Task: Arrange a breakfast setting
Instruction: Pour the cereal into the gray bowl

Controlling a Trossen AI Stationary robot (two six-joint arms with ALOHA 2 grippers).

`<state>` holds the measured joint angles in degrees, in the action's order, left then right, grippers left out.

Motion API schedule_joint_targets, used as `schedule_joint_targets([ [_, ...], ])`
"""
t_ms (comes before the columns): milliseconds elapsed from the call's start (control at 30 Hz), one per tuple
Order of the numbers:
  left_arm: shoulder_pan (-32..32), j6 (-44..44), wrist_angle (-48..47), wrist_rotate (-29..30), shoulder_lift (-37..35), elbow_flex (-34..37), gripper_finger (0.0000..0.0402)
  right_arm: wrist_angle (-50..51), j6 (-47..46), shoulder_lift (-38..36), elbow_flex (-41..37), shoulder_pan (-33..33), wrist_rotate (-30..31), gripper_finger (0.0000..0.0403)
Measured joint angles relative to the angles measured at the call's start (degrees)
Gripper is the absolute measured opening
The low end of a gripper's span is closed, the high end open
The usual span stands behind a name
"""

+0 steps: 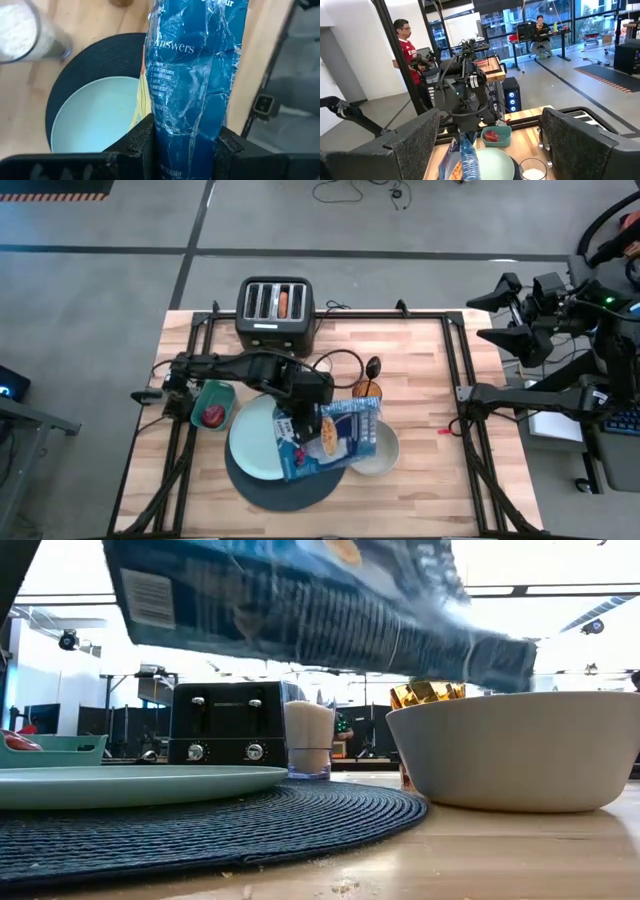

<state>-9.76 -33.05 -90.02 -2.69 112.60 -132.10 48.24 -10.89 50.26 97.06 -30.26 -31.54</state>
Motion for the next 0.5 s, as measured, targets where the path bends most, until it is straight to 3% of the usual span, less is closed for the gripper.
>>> schedule_joint_targets([
  [133, 1.0, -6.2, 0.1, -2.7, 0.0, 0.1, 0.0102, 0.0, 0.5, 0.0, 0.0, 0.0, 0.0, 0.0343],
  [500, 3.3, -10.6, 0.0, -9.9, -0.2, -0.1, 0.0101, -0.1, 0.8, 0.0, -0.1, 0.0, 0.0, 0.0343],
])
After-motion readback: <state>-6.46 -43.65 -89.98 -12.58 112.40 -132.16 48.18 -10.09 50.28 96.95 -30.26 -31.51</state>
